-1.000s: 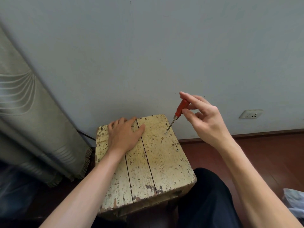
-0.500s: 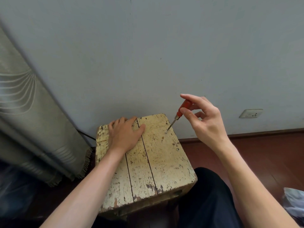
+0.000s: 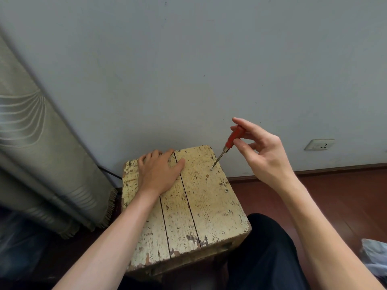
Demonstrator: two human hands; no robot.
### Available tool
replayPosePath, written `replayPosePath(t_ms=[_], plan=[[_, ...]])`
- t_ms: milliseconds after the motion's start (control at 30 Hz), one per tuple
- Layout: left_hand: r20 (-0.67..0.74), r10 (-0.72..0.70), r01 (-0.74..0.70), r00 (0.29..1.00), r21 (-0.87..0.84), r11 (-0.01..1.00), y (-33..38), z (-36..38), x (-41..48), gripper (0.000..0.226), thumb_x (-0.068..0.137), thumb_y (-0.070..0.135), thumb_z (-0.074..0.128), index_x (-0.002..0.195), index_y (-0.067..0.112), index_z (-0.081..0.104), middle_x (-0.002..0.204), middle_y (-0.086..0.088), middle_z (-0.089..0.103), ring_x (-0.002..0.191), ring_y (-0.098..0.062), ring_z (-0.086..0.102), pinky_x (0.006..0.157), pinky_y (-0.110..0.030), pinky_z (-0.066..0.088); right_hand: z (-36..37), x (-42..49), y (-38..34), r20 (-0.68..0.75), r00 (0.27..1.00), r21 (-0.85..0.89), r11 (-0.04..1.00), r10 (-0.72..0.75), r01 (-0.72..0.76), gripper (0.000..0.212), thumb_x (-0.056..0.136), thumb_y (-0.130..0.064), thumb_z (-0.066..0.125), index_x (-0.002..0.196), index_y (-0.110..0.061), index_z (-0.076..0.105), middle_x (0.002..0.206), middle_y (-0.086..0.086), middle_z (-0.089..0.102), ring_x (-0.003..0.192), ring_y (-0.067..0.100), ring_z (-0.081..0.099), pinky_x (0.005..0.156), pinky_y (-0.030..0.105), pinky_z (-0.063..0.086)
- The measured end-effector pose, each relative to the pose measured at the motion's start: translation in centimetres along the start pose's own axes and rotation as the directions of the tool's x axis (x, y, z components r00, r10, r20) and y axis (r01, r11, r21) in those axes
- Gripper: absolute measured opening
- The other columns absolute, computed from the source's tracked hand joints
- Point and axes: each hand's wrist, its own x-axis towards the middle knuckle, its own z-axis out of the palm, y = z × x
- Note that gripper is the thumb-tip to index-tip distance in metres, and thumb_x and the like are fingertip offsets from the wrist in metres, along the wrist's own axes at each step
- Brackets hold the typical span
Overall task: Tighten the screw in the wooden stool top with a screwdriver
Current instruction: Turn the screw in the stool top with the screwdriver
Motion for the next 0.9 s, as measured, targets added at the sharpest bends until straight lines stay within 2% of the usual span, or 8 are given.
replayPosePath(t_ms=[100, 167, 333, 533, 667, 800, 900], plan=[[0.0, 0.002, -0.002, 1.0, 0.002, 1.0, -0.03, 0.0, -0.03, 0.07, 0.093, 0.078, 0.03, 0.149, 0.039, 0.046, 0.137, 0.001, 0.056, 0.133, -0.02, 0.043, 0.115, -0.044, 0.023, 0.2, -0.2, 0.07, -0.037, 0.999, -0.024, 1.0, -0.013, 0.012, 0.053, 0.102, -0.005, 0.073, 0.145, -0.034, 0.064, 0.109, -0.013, 0.073, 0.11, 0.012, 0.076, 0.082, 0.035, 0.062], [-0.004, 0.003, -0.003, 1.0, 0.004, 1.0, -0.04, 0.0, -0.03, 0.07, 0.093, 0.078, 0.03, 0.148, 0.039, 0.047, 0.137, 0.001, 0.056, 0.133, -0.02, 0.044, 0.114, -0.043, 0.024, 0.39, -0.33, 0.14, -0.059, 0.998, -0.018, 1.0, -0.005, 0.004, 0.052, 0.101, -0.007, 0.076, 0.141, -0.038, 0.066, 0.106, -0.015, 0.073, 0.109, 0.013, 0.076, 0.08, 0.036, 0.061], [-0.003, -0.002, 0.002, 1.0, -0.001, 1.0, -0.08, 0.07, -0.03, 0.071, 0.092, 0.079, 0.029, 0.148, 0.039, 0.047, 0.137, 0.001, 0.056, 0.133, -0.021, 0.043, 0.114, -0.043, 0.024, 0.45, -0.43, 0.36, -0.066, 0.998, -0.008, 1.0, 0.003, -0.003, 0.04, 0.101, -0.01, 0.076, 0.135, -0.032, 0.073, 0.11, -0.005, 0.077, 0.109, 0.017, 0.076, 0.074, 0.024, 0.053], [0.002, 0.001, -0.001, 1.0, 0.001, 1.0, -0.03, 0.0, -0.07, 0.072, 0.092, 0.079, 0.028, 0.149, 0.039, 0.046, 0.136, 0.001, 0.056, 0.133, -0.021, 0.043, 0.114, -0.044, 0.024, 0.61, -0.3, -0.19, -0.084, 0.996, 0.02, 1.0, 0.007, -0.005, 0.046, 0.099, -0.01, 0.079, 0.129, -0.044, 0.073, 0.11, -0.014, 0.075, 0.104, 0.01, 0.074, 0.072, 0.019, 0.054], [0.005, 0.001, -0.001, 1.0, -0.001, 1.0, 0.02, -0.02, -0.1, 0.07, 0.093, 0.078, 0.029, 0.149, 0.038, 0.046, 0.137, 0.001, 0.056, 0.134, -0.021, 0.043, 0.114, -0.044, 0.024, 0.47, -0.25, -0.25, -0.036, 0.999, -0.005, 1.0, 0.014, -0.014, 0.051, 0.1, -0.009, 0.077, 0.137, -0.043, 0.068, 0.115, -0.015, 0.073, 0.107, 0.01, 0.072, 0.074, 0.025, 0.056], [0.006, 0.0, 0.0, 1.0, -0.003, 1.0, -0.01, -0.07, -0.07, 0.07, 0.093, 0.078, 0.03, 0.149, 0.038, 0.046, 0.137, 0.002, 0.056, 0.134, -0.021, 0.043, 0.115, -0.044, 0.024, 0.1, 0.07, -0.31, 0.045, 0.999, -0.02, 1.0, -0.005, 0.006, 0.054, 0.104, -0.003, 0.069, 0.146, -0.037, 0.064, 0.127, -0.014, 0.073, 0.108, 0.008, 0.071, 0.072, 0.015, 0.05], [0.005, -0.001, 0.001, 1.0, 0.002, 1.0, 0.04, -0.06, -0.06, 0.07, 0.093, 0.078, 0.029, 0.148, 0.038, 0.047, 0.137, 0.001, 0.056, 0.133, -0.02, 0.044, 0.114, -0.044, 0.024, 0.12, 0.17, -0.19, 0.033, 0.999, -0.016, 1.0, -0.004, 0.004, 0.052, 0.103, -0.002, 0.071, 0.142, -0.036, 0.067, 0.122, -0.011, 0.076, 0.11, 0.012, 0.072, 0.069, 0.013, 0.048]])
